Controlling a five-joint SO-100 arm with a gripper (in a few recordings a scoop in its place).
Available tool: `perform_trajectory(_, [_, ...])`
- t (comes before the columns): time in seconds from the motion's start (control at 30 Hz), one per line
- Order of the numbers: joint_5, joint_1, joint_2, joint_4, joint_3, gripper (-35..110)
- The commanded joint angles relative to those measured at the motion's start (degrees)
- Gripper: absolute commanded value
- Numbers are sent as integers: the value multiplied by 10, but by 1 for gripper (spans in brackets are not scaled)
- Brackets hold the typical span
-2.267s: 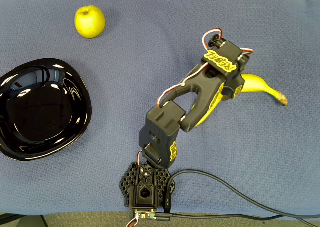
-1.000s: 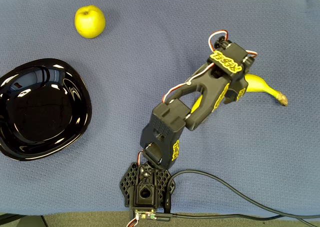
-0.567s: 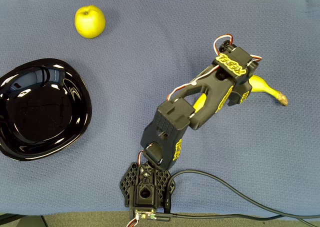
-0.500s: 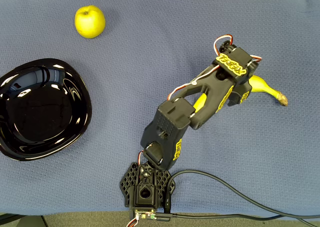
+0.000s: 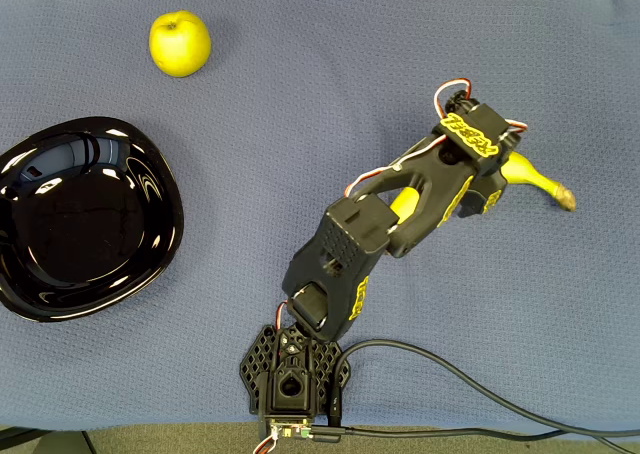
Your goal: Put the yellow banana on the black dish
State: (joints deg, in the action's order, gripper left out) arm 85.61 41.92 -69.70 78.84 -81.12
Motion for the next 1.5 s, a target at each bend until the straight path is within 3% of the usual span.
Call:
perform_trajectory(0.0, [62, 12, 1, -13, 2, 28])
perform_trajectory(0.33, [110, 21, -4, -65, -43, 26])
perform_trajectory(0.7, [83, -6, -33, -64, -69, 13])
perform_trajectory(0.97, [79, -6, -38, -67, -77, 12])
perform_trajectory(1.07, [73, -10, -43, -72, -84, 0])
perform_trajectory(1.47, [24, -58, -113, -10, -56, 0])
